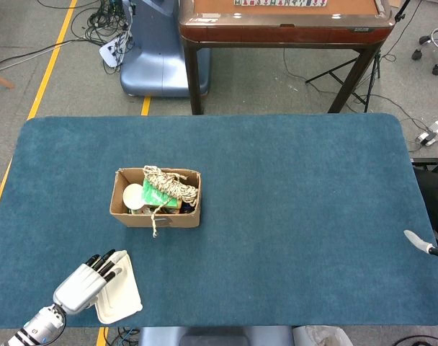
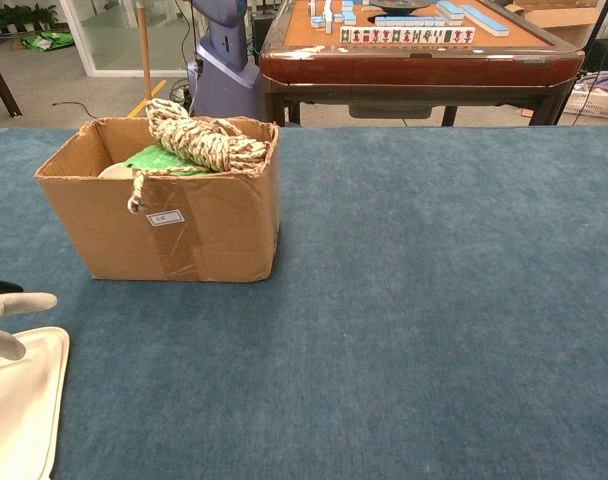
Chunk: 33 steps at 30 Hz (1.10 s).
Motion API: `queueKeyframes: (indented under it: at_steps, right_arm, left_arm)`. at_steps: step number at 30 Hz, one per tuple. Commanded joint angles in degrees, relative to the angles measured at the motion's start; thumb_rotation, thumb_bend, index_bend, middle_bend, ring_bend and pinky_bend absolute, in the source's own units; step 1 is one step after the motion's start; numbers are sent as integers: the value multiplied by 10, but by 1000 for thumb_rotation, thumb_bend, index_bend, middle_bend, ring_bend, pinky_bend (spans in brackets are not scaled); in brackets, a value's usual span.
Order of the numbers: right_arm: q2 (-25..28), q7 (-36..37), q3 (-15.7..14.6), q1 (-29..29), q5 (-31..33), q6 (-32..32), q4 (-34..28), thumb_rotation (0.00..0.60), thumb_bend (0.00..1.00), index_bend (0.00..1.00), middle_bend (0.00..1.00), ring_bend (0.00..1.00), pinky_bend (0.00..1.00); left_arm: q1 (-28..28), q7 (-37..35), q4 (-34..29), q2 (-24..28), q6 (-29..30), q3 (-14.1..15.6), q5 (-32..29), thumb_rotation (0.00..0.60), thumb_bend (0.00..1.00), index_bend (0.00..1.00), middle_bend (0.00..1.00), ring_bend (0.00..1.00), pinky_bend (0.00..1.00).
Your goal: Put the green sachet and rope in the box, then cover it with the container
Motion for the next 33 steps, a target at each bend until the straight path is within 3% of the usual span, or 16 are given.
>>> queueKeyframes:
  at_steps: [1, 18, 33]
  right_arm:
    - [0, -1, 0, 1, 0, -1, -1, 600, 0, 140, 130, 0, 39]
    - [-1, -4, -1, 2, 2, -4, -2, 600, 0, 140, 130, 0, 39]
    - [0, 0, -1, 2, 3, -4, -1, 600, 0, 139, 130, 0, 39]
  left_arm:
    - [1, 3, 1, 2, -2, 2, 2, 600, 42, 263, 0, 4, 224]
    - [12, -31, 50, -17, 10, -2, 4, 600, 23, 261, 0, 4, 224]
    - [13, -42, 46, -23, -12, 6, -1, 600, 23, 260, 0, 4, 224]
